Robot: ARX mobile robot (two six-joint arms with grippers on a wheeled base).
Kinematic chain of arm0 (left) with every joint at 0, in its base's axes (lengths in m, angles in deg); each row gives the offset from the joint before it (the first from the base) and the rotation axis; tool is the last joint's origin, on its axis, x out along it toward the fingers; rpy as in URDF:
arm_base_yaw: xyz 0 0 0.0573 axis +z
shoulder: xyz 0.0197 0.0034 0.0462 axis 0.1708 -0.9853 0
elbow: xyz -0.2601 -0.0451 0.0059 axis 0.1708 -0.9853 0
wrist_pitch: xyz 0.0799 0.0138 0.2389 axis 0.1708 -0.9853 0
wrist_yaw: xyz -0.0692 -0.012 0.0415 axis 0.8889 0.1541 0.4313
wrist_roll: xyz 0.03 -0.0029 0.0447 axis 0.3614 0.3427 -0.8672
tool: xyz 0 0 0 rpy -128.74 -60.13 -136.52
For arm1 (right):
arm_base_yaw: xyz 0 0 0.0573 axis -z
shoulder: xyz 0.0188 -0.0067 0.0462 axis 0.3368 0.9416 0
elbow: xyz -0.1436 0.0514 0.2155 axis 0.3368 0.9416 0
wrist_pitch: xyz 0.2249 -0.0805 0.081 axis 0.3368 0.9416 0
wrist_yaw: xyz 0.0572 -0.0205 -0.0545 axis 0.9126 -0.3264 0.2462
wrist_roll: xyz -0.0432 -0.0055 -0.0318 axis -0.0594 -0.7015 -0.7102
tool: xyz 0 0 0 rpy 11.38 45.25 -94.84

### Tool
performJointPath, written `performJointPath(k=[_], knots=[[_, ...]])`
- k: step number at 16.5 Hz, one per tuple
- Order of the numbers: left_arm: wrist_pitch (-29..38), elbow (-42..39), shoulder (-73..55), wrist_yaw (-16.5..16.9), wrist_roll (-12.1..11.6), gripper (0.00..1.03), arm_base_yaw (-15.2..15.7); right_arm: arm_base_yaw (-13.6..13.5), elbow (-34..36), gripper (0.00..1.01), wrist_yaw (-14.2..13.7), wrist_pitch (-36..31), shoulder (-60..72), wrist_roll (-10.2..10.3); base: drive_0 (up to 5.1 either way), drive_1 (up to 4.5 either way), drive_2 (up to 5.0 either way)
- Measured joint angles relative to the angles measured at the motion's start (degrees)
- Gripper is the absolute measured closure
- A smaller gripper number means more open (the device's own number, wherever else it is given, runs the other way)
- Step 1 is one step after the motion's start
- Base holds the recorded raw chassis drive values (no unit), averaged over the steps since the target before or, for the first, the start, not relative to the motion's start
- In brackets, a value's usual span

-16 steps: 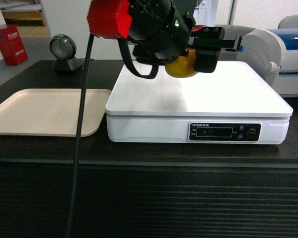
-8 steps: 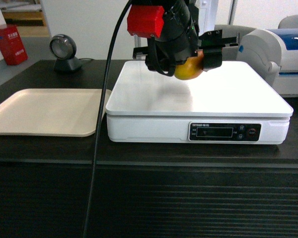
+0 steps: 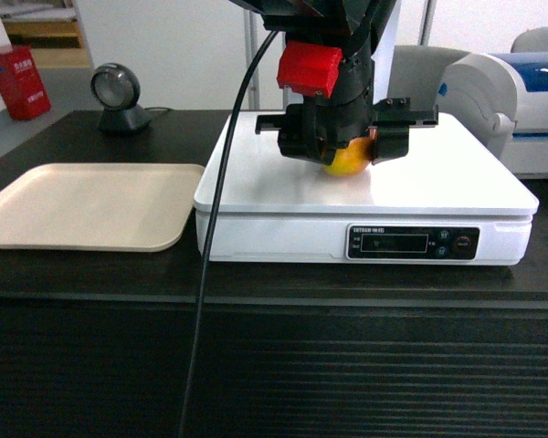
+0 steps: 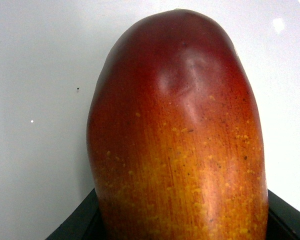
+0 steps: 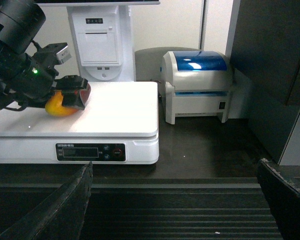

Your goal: Place dark red mango on scale at checkout

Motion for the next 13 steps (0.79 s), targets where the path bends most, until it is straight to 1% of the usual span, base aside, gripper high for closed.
performJointPath(k=[2,5,13], knots=[[1.49,0.07,-0.02,-0.17,-0.22,0.03,0.02,0.0,0.0,0.03,0.02,0.0,0.0,0.0,0.0,0.0,0.0],[3.45,-0.57,0.28,-0.68,-0.96,0.06,-0.09,0.0,0.0,0.03,0.02,0.0,0.0,0.0,0.0,0.0,0.0],[5.25,-2.1,1.88,-2.99,-4.02,0.05,-0.66,0.0,0.0,0.03,0.02,0.0,0.0,0.02,0.0,0.0,0.0]])
